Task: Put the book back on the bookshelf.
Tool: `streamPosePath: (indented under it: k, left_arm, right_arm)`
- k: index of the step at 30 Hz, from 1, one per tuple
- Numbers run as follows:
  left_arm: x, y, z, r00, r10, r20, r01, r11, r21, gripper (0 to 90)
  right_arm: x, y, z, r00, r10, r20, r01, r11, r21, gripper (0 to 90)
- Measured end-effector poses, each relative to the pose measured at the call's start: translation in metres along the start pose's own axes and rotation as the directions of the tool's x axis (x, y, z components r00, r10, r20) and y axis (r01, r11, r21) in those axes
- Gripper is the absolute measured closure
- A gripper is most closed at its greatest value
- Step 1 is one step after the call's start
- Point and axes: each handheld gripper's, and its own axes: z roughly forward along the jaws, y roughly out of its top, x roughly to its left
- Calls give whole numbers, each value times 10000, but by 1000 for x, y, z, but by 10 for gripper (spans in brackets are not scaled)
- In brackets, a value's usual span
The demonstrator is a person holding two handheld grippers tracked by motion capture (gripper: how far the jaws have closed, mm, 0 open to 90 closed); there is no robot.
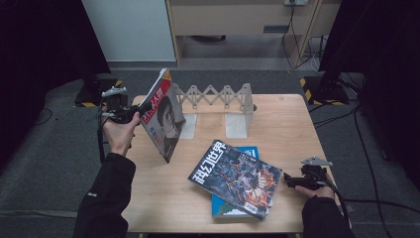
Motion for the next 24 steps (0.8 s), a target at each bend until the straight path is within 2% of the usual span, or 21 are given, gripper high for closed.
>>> streamPosePath:
  k: [2, 5, 10, 16, 20, 24]
  left_arm:
    - [0, 4, 5, 9998, -168, 51, 167, 9998, 103, 816]
    - [-3, 11, 10, 9998, -144, -118, 148, 9993, 330, 822]
    - [-11, 21, 17, 9975, 67, -707, -27, 9984, 561, 858]
    - [-22, 23, 20, 9905, 368, -1326, -405, 9989, -254, 865]
    - [-21, 24, 25, 9867, 213, -1611, -343, 9964, -779, 865]
    - [-21, 24, 33, 9827, 163, -1843, -353, 9944, -1001, 865]
  right_arm:
    - [0, 0, 0, 10000, 3, 3, -3, 10000, 1, 14]
    - [0, 0, 0, 10000, 6, 8, -6, 10000, 0, 15]
    - [0, 0, 0, 10000, 27, -3, -27, 10000, 50, 14]
    - [0, 0, 0, 10000, 57, 3, -57, 10000, 57, 15]
    - [0, 0, 0, 10000, 33, 14, -33, 10000, 22, 14]
    - [1, 0, 0, 10000, 63, 14, -63, 10000, 32, 14]
